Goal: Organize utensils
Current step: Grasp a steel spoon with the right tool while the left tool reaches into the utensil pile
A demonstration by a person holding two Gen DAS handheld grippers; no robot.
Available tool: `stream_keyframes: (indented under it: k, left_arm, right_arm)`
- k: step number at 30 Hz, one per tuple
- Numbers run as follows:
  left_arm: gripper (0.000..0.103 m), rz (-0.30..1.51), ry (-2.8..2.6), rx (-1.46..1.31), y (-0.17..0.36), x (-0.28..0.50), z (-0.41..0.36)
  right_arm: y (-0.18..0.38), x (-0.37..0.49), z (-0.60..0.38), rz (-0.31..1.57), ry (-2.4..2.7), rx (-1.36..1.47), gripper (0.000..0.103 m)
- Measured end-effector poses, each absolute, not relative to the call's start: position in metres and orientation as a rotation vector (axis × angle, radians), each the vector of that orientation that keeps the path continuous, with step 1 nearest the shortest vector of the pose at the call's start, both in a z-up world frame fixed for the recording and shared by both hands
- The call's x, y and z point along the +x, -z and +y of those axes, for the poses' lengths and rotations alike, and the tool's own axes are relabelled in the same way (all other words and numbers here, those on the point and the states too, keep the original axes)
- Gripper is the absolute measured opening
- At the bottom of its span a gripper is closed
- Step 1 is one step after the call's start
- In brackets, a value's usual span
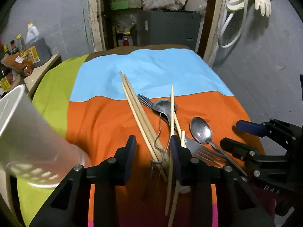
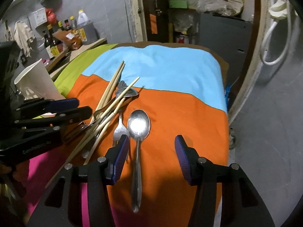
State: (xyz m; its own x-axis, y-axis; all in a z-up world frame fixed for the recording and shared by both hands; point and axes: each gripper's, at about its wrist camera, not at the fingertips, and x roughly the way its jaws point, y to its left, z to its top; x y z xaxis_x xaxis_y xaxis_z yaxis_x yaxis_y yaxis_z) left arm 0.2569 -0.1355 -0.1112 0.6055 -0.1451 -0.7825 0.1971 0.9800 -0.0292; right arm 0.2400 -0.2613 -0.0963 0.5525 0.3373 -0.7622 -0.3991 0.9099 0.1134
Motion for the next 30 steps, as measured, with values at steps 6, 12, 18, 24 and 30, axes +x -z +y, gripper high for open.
stream_keyframes:
  k: [6, 12, 18, 24, 30]
  left_arm:
    - [0.030, 0.933, 0.213, 0.088, 0.123, 0.267, -0.134]
    - [0.030, 0.948, 0.267, 0.059, 0.125, 0.275, -0.129]
    - [0.029, 0.988, 0.301, 0.081, 0.131, 0.278, -0.133]
    - [0.029, 0.972, 0.296, 0.110, 0.128, 0.284, -0.138]
    - [0.029, 0.978, 0.277, 0.229, 0.132, 0.295, -0.152]
  right_arm:
    - [0.106, 0.257, -0.250, 0.921, -0.472, -0.083, 0.047]
    - [0.113, 0.271, -0.236, 0.941, -0.486, -0.104, 0.047]
    - [0.119, 0.281, -0.236, 0.956, -0.464, -0.105, 0.032]
    - [0.118, 0.272, -0.256, 0.957, -0.472, -0.065, 0.032]
    - [0.119, 0.266, -0.267, 0.954, -0.461, -0.017, 0.032]
